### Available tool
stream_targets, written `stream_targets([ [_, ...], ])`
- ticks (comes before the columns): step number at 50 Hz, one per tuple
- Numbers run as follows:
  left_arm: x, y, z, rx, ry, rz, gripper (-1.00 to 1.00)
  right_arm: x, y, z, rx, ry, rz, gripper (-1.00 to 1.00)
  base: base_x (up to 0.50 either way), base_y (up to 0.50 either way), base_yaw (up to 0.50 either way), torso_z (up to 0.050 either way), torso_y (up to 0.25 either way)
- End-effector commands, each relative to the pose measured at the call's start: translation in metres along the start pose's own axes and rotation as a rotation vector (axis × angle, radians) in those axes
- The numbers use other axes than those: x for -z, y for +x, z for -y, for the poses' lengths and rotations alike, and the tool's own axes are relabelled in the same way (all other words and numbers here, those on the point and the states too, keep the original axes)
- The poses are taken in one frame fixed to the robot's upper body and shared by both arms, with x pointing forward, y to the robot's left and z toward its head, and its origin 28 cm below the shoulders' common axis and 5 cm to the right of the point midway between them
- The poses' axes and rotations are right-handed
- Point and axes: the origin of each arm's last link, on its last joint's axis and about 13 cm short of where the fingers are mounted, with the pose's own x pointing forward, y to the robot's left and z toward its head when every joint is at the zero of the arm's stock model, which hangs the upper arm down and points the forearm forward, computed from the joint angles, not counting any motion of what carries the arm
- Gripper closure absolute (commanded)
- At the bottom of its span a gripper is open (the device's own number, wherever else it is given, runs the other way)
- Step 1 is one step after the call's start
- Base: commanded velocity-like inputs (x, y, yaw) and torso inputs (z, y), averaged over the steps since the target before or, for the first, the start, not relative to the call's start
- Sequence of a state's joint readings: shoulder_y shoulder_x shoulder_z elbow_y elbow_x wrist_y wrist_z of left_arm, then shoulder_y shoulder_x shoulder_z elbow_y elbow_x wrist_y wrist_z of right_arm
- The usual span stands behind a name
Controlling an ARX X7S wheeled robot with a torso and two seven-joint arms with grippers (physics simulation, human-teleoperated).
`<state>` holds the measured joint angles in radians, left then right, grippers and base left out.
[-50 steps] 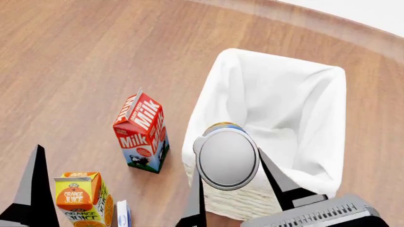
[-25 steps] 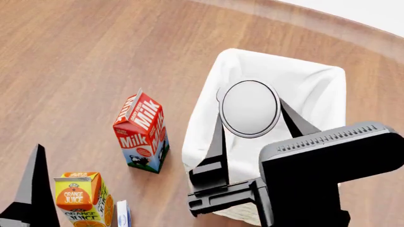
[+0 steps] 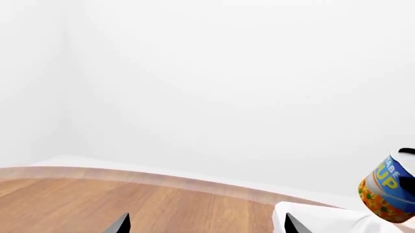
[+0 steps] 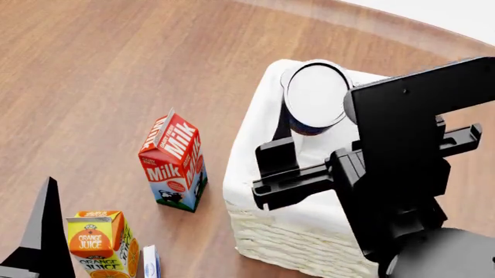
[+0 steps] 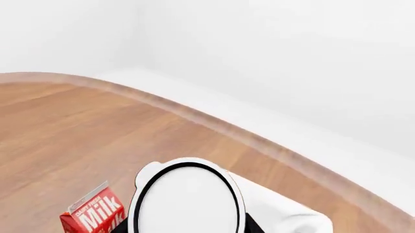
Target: Pick up the alphabet soup and the tomato sauce, and put them in the basket.
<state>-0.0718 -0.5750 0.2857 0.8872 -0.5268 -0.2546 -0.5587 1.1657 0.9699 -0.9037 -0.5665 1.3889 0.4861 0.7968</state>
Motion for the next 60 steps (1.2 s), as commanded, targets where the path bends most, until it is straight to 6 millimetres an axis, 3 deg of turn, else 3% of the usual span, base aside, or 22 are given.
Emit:
stream_targets([
  [1,0.0,0.0,0.0,-0.002,0.0,-0.003,-1.0,-0.035,0.013,0.018,-0.053,-0.012,-0.039,1.0,0.0,0.0,0.0,0.0,0.0],
  [18,0.001,0.001,-0.002,-0.006,-0.006,-0.004,-1.0,-0.062,0.025,0.039,-0.061,-0.151,-0.197,1.0,0.0,0.0,0.0,0.001,0.001],
  [31,0.0,0.001,-0.004,-0.013,-0.006,-0.002,-1.0,-0.067,0.043,0.05,-0.089,-0.25,-0.321,1.0,0.0,0.0,0.0,0.0,0.001],
  [60,0.004,0.003,-0.006,-0.023,-0.015,-0.014,-1.0,-0.075,0.077,0.061,-0.083,-0.165,-0.546,1.0,0.0,0.0,0.0,0.0,0.001],
])
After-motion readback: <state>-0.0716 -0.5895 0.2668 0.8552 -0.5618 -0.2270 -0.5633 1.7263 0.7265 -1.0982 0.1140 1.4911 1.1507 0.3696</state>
